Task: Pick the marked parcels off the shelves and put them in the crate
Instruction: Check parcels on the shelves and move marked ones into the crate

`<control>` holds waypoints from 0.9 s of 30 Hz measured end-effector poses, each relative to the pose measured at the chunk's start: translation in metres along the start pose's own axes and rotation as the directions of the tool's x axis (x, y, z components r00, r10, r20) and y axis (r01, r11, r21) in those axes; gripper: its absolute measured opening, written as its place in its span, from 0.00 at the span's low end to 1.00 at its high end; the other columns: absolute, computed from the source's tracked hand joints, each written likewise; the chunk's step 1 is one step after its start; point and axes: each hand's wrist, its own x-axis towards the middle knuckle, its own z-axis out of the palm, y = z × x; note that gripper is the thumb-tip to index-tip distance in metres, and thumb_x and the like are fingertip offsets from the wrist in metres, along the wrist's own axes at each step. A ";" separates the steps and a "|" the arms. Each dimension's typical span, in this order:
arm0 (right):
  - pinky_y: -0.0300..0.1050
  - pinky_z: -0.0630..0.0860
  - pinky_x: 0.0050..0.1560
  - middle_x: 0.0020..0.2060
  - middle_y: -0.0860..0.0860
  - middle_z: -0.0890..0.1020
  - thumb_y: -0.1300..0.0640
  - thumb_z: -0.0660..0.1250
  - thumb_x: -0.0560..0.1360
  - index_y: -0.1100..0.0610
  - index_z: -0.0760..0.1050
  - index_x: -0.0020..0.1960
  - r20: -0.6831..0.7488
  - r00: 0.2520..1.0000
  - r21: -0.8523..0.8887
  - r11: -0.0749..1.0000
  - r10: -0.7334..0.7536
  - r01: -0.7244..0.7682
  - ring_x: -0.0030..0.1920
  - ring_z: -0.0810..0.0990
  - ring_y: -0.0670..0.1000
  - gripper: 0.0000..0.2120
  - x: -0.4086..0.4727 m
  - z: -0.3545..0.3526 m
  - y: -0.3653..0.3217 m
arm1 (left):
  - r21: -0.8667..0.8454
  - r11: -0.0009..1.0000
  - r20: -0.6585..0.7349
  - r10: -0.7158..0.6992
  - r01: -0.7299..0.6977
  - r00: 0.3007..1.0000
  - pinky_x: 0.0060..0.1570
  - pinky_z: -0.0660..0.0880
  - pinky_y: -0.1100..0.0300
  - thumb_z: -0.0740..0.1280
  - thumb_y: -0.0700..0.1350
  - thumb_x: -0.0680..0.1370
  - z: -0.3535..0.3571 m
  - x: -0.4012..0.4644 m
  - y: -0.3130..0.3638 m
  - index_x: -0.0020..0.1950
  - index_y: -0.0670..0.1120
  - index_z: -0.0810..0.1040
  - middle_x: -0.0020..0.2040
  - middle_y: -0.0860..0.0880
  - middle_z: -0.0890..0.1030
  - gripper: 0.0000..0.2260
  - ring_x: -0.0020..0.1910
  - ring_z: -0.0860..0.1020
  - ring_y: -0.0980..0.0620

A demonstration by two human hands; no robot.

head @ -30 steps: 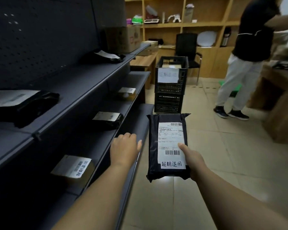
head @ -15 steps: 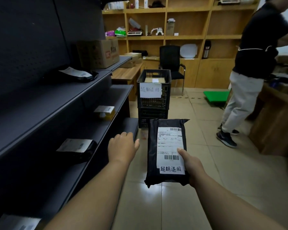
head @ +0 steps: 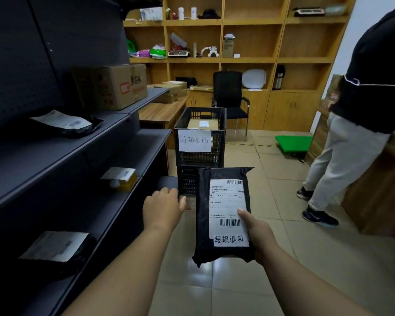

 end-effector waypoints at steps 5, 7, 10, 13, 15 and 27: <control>0.49 0.79 0.32 0.37 0.61 0.85 0.50 0.71 0.71 0.65 0.80 0.45 -0.024 1.000 -0.014 1.000 -0.001 0.000 0.34 0.84 0.61 0.16 0.053 0.008 -0.018 | -0.012 1.000 0.013 0.000 0.000 1.000 0.44 0.68 0.55 0.54 0.56 0.80 0.022 0.053 0.005 0.57 0.48 0.76 0.52 0.48 0.79 0.17 0.49 0.77 0.47; 0.51 0.80 0.36 0.39 0.63 0.85 0.50 0.71 0.71 0.66 0.80 0.46 -0.033 0.999 -0.024 1.000 -0.007 0.006 0.37 0.84 0.62 0.17 0.078 0.016 -0.026 | -0.019 1.000 0.010 0.002 -0.001 1.000 0.43 0.67 0.55 0.54 0.56 0.80 0.032 0.078 0.005 0.56 0.48 0.76 0.51 0.48 0.79 0.17 0.49 0.77 0.47; 0.54 0.81 0.39 0.41 0.63 0.84 0.50 0.72 0.71 0.65 0.79 0.46 -0.036 0.999 -0.022 1.000 -0.007 0.006 0.38 0.84 0.63 0.17 0.118 0.032 -0.041 | -0.019 1.000 0.003 0.008 -0.008 1.000 0.43 0.67 0.55 0.55 0.56 0.80 0.047 0.120 0.001 0.54 0.47 0.76 0.49 0.48 0.79 0.16 0.48 0.77 0.47; 0.59 0.81 0.44 0.42 0.64 0.84 0.50 0.71 0.71 0.65 0.79 0.47 -0.049 0.999 -0.017 1.000 -0.018 0.017 0.41 0.84 0.64 0.17 0.164 0.053 -0.060 | -0.018 1.000 -0.016 0.021 -0.021 1.000 0.43 0.67 0.55 0.55 0.56 0.80 0.061 0.173 -0.003 0.52 0.46 0.77 0.48 0.48 0.79 0.16 0.47 0.77 0.47; 0.56 0.81 0.41 0.43 0.64 0.84 0.49 0.71 0.71 0.65 0.79 0.48 -0.049 0.998 -0.012 1.000 -0.028 0.027 0.40 0.84 0.64 0.18 0.197 0.069 -0.074 | -0.014 0.999 -0.026 0.032 -0.032 0.999 0.44 0.67 0.55 0.56 0.56 0.80 0.070 0.212 -0.007 0.53 0.46 0.77 0.49 0.48 0.79 0.16 0.49 0.77 0.46; 0.47 0.79 0.31 0.37 0.60 0.85 0.48 0.73 0.70 0.63 0.80 0.46 -0.089 0.995 0.084 0.995 -0.039 0.046 0.35 0.85 0.61 0.17 0.353 0.139 -0.147 | -0.039 0.997 -0.054 0.065 -0.068 0.996 0.42 0.66 0.56 0.57 0.55 0.79 0.122 0.404 -0.018 0.49 0.46 0.77 0.48 0.47 0.79 0.15 0.48 0.77 0.46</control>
